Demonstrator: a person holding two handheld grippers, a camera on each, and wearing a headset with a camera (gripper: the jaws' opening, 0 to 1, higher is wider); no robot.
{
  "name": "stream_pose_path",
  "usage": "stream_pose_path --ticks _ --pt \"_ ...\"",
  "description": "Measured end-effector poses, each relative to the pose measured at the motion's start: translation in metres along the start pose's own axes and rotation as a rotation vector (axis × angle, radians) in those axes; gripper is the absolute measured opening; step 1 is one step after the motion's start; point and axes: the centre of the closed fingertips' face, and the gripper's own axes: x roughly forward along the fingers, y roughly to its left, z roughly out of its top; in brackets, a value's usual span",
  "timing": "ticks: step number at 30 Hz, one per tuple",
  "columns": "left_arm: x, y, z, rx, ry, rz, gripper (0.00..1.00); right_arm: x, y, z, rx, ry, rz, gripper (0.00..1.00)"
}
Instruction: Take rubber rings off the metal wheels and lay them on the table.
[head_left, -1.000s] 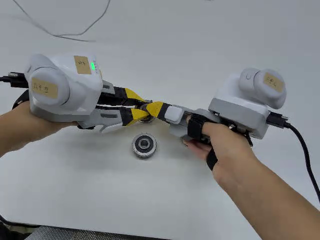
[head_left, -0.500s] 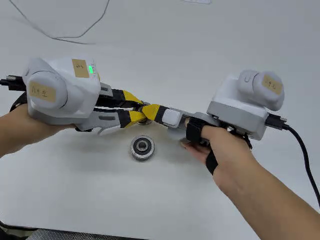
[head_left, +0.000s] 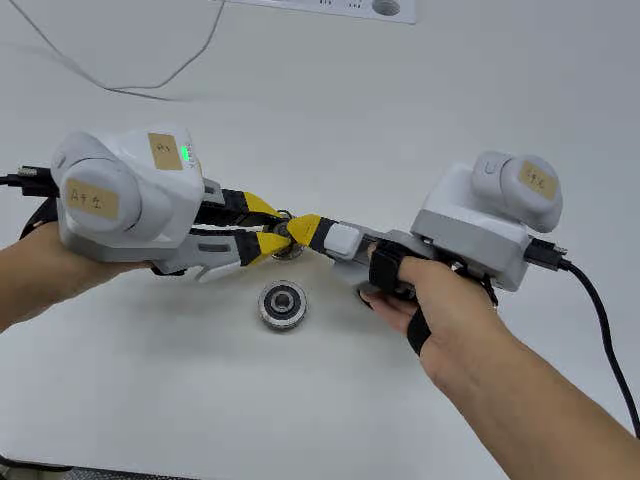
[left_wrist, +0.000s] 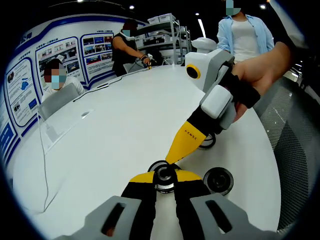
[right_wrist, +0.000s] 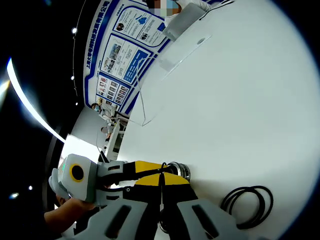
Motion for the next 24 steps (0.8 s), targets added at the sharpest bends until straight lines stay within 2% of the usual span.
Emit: stream_pose_path --ticks 4,11,15,19,24 --pt "-0.003 0.001 0.0 0.005 0.003 0.004 0.15 0.001 -0.001 0.0 0.008 0.001 -0.005 0.01" --pt "-0.013 0.004 0.003 -0.011 -0.017 0.022 0.18 0.004 -0.001 0.003 0.023 -0.013 0.002 0.01" --pt "-0.019 0.007 0.01 -0.033 -0.052 0.037 0.2 0.005 0.0 0.006 0.03 -0.022 0.013 0.01" --pt "-0.026 0.016 0.017 -0.06 -0.086 0.077 0.21 0.006 0.003 0.007 0.043 -0.023 0.028 0.01" --pt "-0.034 0.022 0.024 -0.085 -0.116 0.109 0.27 0.0 0.007 0.013 0.039 -0.04 0.035 0.01"
